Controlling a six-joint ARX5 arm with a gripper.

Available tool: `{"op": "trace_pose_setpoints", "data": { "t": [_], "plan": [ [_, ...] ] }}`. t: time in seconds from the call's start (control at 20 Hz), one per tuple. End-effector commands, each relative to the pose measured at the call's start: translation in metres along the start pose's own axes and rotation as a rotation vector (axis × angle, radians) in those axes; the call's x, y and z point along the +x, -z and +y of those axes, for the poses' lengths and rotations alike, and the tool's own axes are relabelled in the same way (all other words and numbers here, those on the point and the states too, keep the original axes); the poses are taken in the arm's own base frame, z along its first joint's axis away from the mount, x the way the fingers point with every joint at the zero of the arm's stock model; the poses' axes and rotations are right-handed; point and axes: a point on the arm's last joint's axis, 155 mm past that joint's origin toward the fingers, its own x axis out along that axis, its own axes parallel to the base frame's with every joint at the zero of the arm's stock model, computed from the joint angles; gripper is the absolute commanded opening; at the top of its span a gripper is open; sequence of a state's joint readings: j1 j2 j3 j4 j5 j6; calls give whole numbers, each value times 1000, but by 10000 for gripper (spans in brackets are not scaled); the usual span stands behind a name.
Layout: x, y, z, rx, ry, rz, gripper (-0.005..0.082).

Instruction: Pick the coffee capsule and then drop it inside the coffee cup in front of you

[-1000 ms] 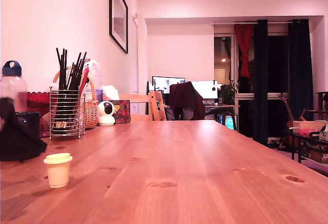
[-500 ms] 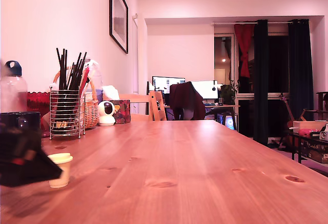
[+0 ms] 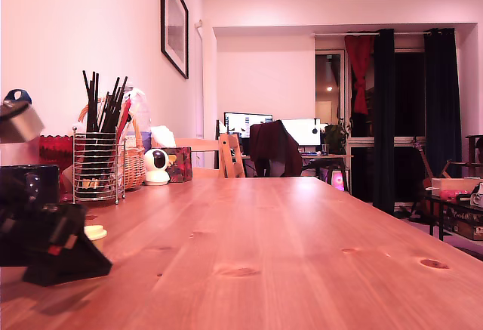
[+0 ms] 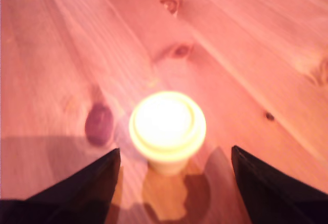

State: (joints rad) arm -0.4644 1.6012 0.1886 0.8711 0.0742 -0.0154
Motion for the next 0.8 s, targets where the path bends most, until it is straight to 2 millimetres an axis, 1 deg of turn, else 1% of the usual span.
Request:
{"op": "trace_pose_setpoints", "data": {
  "t": [0.0,0.2,0.6,0.65,0.7,0.75],
  "plan": [
    [5,-1,-1,12,7,-4,624],
    [11,-4,-5,18,28,-5,624],
    [12,-3,-5,18,29,1,618],
    [12,-3,-5,17,28,1,610],
    [12,-4,-5,17,29,0,577],
    [12,-4,-5,18,28,-1,525]
  ]
}}
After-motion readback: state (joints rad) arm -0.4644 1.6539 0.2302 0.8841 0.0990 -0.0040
